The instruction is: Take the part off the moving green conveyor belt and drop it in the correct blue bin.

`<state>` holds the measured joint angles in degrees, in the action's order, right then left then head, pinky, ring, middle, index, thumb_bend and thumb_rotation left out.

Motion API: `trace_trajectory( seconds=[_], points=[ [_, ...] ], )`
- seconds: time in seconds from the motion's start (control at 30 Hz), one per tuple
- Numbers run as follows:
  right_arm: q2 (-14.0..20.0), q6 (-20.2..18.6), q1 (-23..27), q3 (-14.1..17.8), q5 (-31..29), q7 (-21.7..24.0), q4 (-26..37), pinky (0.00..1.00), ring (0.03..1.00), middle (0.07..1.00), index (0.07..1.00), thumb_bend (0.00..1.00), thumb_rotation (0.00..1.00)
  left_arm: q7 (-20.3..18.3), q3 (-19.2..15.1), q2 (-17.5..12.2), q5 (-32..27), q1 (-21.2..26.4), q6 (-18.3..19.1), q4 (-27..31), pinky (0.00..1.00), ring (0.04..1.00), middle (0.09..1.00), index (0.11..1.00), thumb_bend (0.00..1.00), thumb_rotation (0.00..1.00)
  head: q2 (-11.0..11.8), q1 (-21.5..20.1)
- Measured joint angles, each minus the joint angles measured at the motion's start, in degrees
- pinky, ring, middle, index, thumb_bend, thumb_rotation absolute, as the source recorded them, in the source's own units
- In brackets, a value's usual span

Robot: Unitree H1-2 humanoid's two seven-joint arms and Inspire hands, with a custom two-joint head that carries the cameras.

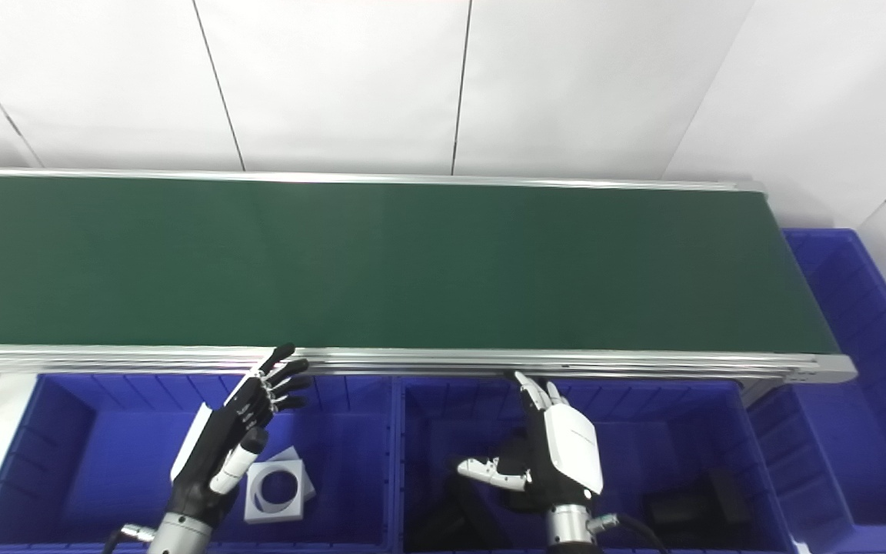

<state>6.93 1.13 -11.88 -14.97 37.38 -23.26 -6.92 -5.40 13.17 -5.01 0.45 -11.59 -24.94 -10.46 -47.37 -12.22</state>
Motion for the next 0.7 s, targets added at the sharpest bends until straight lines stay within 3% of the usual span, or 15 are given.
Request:
trace_trajectory(
  seconds=[0.17,0.4,0.7],
  points=[
    [-0.66,8.54,-2.78,1.63,-3.37,-3.01,4.06,0.8,0.906,0.939,0.959,0.86,0.49,-0.53,-0.52,0.1,-0.01,-0.45,0.0,0.46,0.74,0.802,0.848,0.898,0.78,0.87,-0.09,0.35],
    [-2.27,14.41,-6.21,2.38,-8.0,-2.4,8.4,0.64,0.763,0.829,0.868,0.87,0.53,-1.25,-1.02,0.22,-0.04,-1.37,0.0,1.98,0.73,0.805,0.855,0.903,0.78,0.87,-0.97,-0.52],
    [-1.49,18.07,-6.66,-1.61,-24.02,11.17,8.29,0.71,0.793,0.829,0.9,0.98,0.52,-2.86,-2.46,1.41,-1.25,-2.06,0.0,3.47,0.74,0.802,0.856,0.904,0.78,0.87,-1.49,-1.14]
  ],
)
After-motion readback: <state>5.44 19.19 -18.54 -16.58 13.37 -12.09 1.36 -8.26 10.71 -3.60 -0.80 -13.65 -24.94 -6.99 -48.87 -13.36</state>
